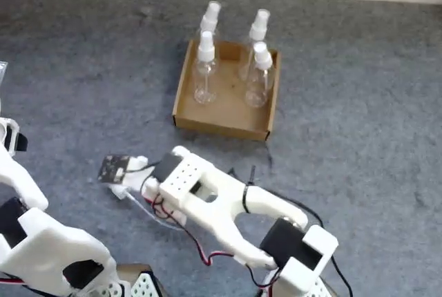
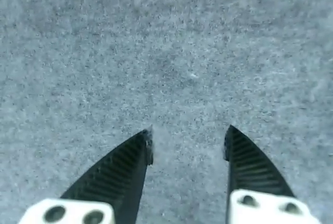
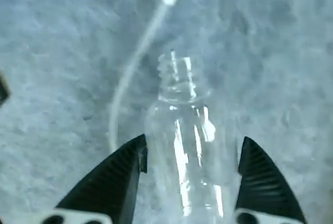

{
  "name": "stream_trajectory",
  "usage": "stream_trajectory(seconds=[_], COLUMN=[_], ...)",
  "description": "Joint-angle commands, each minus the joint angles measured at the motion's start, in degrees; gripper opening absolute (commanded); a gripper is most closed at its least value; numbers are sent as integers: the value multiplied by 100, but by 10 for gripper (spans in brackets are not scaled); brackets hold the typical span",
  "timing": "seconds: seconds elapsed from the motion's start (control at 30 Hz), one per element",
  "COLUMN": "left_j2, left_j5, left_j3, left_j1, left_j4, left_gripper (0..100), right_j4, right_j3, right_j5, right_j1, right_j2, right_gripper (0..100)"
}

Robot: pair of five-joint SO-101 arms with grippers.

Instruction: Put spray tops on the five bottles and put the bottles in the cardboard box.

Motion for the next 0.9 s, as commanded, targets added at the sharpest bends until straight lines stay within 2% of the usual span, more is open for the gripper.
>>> stream_trajectory(seconds=[0.0, 0.07, 0.13, 0.23, 0.37, 0.43, 0.53, 0.67, 0.73, 0.87], left_j2=[-92, -101, -110, -136, -602, -971, -1508, -1965, -2105, -2211], left_j5=[-9, 0, 0, 0, -9, -9, -9, 132, 677, 1802], left_j3=[-224, -224, -224, -295, -277, -277, -268, -119, 198, 910], left_j1=[-4, -4, 22, 207, 532, 708, 1138, 2062, 2475, 3196], left_j4=[-62, -53, -18, 484, 1240, 1670, 2488, 3824, 3974, 3569], left_gripper=[180, 180, 180, 180, 180, 180, 180, 179, 179, 179], right_j4=[-84, -31, 391, 857, 954, 1288, 1604, 1367, 1174, 655], right_j3=[-4, -4, -31, -40, 31, 286, 558, 690, 708, 1121], right_j5=[-9, -18, -273, -598, -844, -976, -580, 44, 387, 914], right_j1=[470, 752, 1086, 1631, 2475, 3134, 4286, 5956, 6589, 7371], right_j2=[-66, -101, -110, -374, -1464, -2009, -2554, -2677, -2677, -2677], right_gripper=[92, 0, 12, 3, 3, 3, 3, 3, 3, 3])
